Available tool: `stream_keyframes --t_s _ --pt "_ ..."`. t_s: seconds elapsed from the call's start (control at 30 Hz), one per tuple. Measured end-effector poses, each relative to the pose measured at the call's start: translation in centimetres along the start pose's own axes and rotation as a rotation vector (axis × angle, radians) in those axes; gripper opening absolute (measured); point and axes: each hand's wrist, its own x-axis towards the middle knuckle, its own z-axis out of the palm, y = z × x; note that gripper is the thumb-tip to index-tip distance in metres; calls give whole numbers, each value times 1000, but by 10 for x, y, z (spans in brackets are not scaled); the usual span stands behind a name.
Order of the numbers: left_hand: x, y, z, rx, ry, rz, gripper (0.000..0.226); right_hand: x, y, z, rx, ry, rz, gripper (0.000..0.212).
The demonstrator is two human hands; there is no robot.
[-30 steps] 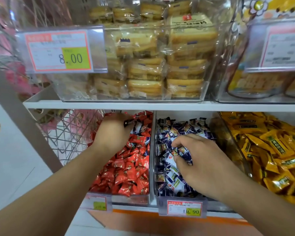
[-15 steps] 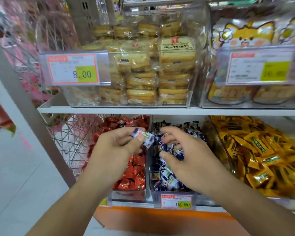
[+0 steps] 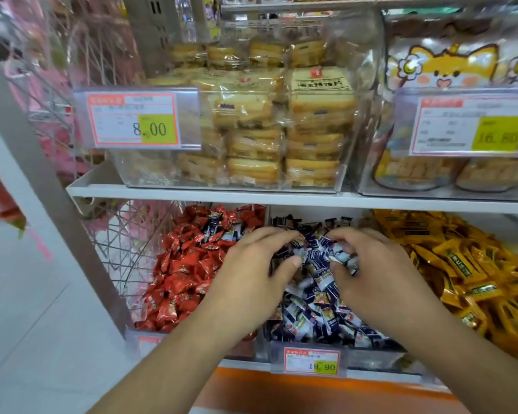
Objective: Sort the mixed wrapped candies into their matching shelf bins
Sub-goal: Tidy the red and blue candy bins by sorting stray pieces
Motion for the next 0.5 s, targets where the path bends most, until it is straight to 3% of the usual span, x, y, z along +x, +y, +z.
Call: stream_keyframes --t_s 0.2,0.37,0.5 --pt "31 -42 -16 146 193 -197 24 1 -7 10 32 -70 -50 36" --pt "53 -91 -22 178 70 -281 46 3 -9 18 13 -118 -74 30" --pt "60 -98 -20 232 -77 -294 51 6 -7 24 19 -136 -71 26"
